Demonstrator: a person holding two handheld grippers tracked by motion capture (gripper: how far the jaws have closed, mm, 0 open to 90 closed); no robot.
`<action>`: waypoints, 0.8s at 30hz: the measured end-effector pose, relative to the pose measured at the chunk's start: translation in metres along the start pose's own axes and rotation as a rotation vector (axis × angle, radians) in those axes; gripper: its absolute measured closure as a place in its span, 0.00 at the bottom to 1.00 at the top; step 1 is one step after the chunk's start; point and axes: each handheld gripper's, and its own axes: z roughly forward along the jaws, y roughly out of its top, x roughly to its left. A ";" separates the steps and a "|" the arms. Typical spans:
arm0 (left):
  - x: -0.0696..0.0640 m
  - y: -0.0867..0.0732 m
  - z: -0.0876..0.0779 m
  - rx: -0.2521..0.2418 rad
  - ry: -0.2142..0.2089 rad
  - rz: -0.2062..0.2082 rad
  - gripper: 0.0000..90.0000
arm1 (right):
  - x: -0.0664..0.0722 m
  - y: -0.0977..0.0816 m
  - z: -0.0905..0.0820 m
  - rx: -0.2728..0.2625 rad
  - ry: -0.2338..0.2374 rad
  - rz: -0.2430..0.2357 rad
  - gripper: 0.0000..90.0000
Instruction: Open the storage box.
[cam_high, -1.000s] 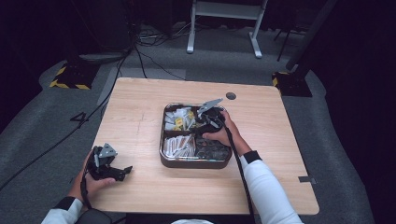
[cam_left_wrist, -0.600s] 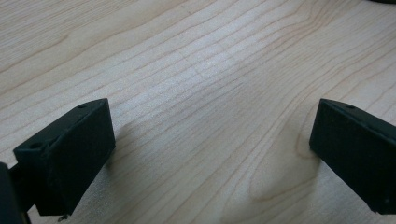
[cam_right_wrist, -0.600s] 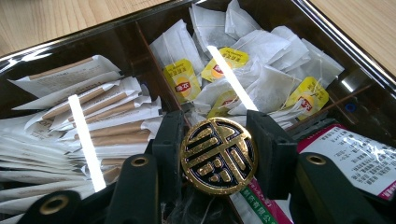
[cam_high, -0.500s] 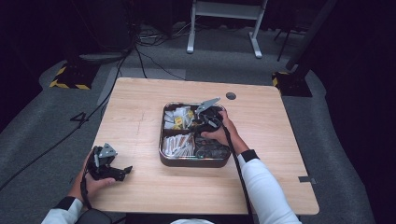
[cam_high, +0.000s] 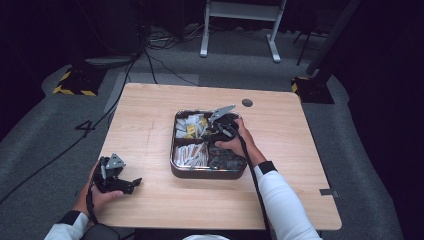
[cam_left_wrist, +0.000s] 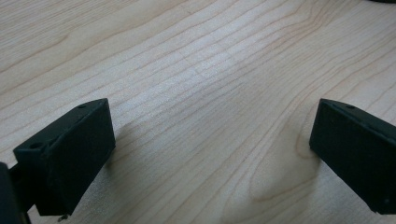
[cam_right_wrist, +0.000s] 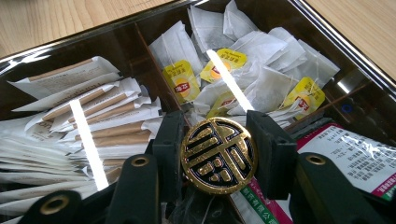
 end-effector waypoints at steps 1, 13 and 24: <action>0.000 0.000 0.000 0.000 0.000 0.000 0.00 | 0.000 0.000 -0.001 -0.001 0.000 0.003 0.65; 0.000 0.000 0.000 0.000 0.000 0.000 0.00 | 0.000 0.004 -0.010 -0.014 -0.013 0.008 0.65; 0.000 0.000 0.000 0.000 -0.001 0.000 0.00 | -0.002 0.005 -0.022 -0.021 -0.026 0.005 0.65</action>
